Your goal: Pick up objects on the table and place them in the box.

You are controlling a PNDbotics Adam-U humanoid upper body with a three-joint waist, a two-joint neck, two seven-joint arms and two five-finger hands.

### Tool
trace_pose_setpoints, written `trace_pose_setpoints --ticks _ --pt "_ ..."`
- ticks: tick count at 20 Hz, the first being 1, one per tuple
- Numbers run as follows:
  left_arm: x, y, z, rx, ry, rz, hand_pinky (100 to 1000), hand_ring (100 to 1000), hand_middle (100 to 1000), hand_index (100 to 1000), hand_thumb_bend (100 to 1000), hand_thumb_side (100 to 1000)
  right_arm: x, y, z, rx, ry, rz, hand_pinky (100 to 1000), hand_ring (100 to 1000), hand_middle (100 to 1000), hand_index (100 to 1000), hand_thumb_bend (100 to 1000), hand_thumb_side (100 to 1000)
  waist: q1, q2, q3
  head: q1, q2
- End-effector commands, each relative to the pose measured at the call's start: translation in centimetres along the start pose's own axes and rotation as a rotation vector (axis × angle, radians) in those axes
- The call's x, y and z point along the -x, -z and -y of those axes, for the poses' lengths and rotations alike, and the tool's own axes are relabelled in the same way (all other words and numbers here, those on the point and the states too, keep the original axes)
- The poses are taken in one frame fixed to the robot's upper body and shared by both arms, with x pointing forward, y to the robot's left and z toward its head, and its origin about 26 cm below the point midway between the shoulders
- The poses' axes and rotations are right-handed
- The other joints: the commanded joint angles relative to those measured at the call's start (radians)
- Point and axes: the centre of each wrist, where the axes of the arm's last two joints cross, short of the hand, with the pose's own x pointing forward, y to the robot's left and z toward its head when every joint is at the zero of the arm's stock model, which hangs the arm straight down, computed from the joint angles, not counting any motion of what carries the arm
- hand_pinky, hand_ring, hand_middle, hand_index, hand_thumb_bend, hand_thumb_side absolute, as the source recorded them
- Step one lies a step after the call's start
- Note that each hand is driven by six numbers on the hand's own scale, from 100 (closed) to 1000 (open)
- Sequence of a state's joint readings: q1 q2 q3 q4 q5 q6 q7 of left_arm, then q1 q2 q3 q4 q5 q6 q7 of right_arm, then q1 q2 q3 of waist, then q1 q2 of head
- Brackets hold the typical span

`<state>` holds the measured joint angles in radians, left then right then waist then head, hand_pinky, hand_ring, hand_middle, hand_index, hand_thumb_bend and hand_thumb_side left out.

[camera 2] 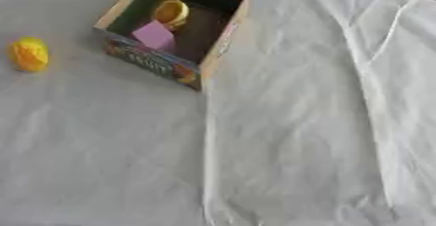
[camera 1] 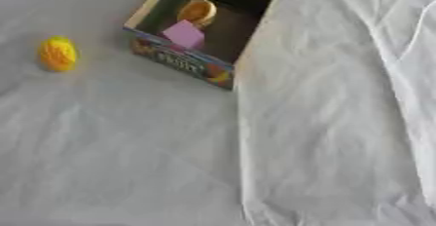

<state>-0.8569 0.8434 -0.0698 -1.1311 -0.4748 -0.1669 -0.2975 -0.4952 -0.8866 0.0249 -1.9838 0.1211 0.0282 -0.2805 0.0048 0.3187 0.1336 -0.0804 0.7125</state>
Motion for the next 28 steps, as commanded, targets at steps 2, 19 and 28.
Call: trace_pose_setpoints --ticks 2,19,28 --pt "0.7 0.7 0.2 0.086 0.054 -0.004 853 874 826 898 554 288 -0.5 0.3 0.6 0.019 -0.006 0.002 873 814 736 763 100 365 0.003 -0.015 -0.002 0.003 -0.01" --pt "-1.1 4.3 4.8 0.264 0.058 0.041 852 883 845 887 571 100 -0.8 0.5 -0.1 0.025 0.046 -0.051 875 806 727 747 100 517 0.009 0.003 -0.013 0.019 -0.023" --pt "-1.7 5.5 6.3 0.261 0.113 -0.01 851 888 850 891 610 100 -1.0 0.5 -0.6 -0.003 0.061 -0.069 876 800 721 739 100 525 0.02 0.023 -0.03 0.032 -0.034"
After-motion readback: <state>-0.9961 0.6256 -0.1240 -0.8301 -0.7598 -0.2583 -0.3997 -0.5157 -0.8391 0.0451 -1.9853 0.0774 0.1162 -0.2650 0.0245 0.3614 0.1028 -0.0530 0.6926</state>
